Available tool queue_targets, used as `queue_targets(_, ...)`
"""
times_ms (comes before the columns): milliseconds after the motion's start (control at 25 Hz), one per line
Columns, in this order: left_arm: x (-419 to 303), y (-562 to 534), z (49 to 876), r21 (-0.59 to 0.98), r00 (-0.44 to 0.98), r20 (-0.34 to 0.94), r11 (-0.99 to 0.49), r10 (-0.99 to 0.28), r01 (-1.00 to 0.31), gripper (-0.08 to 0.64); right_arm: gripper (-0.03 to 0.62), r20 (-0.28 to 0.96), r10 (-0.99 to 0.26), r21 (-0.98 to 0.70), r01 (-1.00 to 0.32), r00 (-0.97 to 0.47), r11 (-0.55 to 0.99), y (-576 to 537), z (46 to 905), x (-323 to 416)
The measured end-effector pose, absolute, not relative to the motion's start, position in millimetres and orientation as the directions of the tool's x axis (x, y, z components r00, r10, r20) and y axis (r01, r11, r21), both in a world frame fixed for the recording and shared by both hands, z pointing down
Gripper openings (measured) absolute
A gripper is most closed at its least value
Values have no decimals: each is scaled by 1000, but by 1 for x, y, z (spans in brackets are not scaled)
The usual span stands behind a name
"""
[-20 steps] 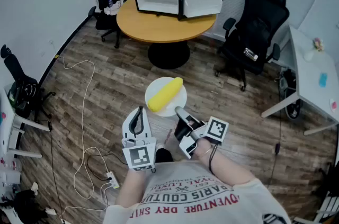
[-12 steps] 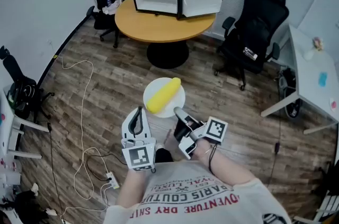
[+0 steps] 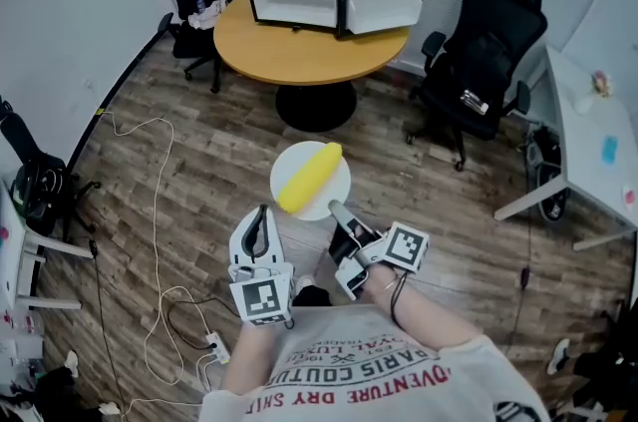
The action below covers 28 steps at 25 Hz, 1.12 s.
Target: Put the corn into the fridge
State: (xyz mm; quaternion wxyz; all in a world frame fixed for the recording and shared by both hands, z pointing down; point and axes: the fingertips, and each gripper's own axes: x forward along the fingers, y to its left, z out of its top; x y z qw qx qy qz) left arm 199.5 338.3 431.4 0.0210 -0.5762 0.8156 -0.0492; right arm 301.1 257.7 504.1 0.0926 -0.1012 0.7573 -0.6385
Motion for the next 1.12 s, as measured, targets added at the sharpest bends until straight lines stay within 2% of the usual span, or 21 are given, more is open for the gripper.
queue_targets(320,124,311,425,-122,-289,18,285,-957,-951,34,40,12,-294,-985,-61,-956,159,233,503,223)
queue_targets(640,40,293,425,-130,-302,32,296,-953,-946,34,40,-26,-296,-995,-4,-955,101,206,497,142)
queue_targets(1120,-37,223,442,-156,-380,34,371,-924,-916,34,40,-41,-198,-996,25,-979,83,130,512,53)
